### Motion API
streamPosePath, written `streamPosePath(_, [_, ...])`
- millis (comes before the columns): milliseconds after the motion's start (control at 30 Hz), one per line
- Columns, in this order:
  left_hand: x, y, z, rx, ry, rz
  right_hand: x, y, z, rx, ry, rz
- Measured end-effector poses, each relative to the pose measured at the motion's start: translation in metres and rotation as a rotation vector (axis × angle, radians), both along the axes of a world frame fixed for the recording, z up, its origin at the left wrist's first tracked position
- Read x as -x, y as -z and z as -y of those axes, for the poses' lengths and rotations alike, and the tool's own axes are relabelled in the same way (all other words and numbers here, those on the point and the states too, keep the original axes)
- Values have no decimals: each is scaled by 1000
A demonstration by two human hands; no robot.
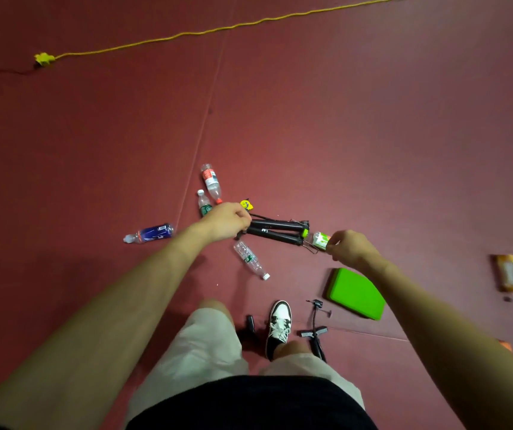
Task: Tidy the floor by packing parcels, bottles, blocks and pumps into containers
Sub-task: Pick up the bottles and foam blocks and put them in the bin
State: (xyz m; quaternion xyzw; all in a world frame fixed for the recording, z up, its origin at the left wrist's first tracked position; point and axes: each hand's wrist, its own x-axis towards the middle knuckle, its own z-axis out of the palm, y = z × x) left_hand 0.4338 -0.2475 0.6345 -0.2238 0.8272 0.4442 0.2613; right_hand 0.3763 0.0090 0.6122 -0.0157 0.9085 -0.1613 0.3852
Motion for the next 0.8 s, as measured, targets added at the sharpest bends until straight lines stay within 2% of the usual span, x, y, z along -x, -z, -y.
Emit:
streamPosePath(200, [72,50,21,-4,-27,39,56,57,6,-16,82,63])
streamPosePath(367, [122,139,72,30,-101,63,97,133,51,-68,121,68])
streamPosePath(633, [179,332,164,12,-191,139,161,330,150,-106,29,53])
streamPosePath(800, [208,464,184,25,-456,119,178,466,193,8,112,77])
